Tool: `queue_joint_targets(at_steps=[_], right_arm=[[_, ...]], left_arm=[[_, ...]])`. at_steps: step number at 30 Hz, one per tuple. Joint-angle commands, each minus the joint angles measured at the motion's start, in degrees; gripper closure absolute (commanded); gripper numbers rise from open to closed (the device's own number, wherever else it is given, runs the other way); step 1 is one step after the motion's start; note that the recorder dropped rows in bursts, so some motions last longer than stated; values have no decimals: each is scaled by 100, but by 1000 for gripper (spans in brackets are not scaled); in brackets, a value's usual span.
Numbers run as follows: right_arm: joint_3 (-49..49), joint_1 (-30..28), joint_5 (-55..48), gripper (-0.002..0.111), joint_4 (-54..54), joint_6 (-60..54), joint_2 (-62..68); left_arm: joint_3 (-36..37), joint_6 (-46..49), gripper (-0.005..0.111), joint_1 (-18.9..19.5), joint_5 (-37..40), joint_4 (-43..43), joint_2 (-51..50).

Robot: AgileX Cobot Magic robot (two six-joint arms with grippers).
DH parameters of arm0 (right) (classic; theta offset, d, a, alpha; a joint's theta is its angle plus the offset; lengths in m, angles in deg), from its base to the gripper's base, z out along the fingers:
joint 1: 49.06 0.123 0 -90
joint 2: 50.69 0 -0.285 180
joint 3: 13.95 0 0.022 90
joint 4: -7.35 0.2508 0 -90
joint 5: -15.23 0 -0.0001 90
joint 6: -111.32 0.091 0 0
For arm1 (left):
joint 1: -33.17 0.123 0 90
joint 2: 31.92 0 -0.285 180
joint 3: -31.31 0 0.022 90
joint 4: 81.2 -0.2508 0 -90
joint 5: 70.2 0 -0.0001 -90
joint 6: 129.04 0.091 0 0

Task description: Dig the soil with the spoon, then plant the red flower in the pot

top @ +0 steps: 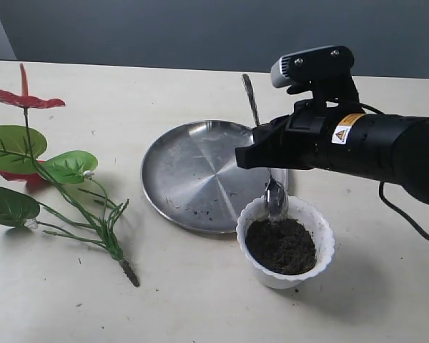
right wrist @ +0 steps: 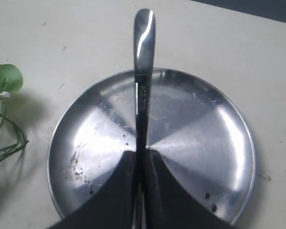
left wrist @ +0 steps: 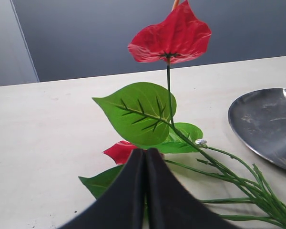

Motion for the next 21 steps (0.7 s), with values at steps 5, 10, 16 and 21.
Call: queue_joint_targets(at_steps=[5, 10, 16, 21], right_arm=[[-10, 8, -278, 109, -6, -35, 472], [-10, 8, -243, 109, -29, -35, 704], [-10, 8, -266, 109, -29, -32, 138], [-10, 8, -369, 109, -6, -32, -70]], left_arm=[[-13, -33, 106, -31, -79, -3, 7], [-13, -33, 106, -31, -79, -3, 7], [-13, -33, 106, -31, -79, -3, 7], [-13, -33, 106, -31, -79, -3, 7]])
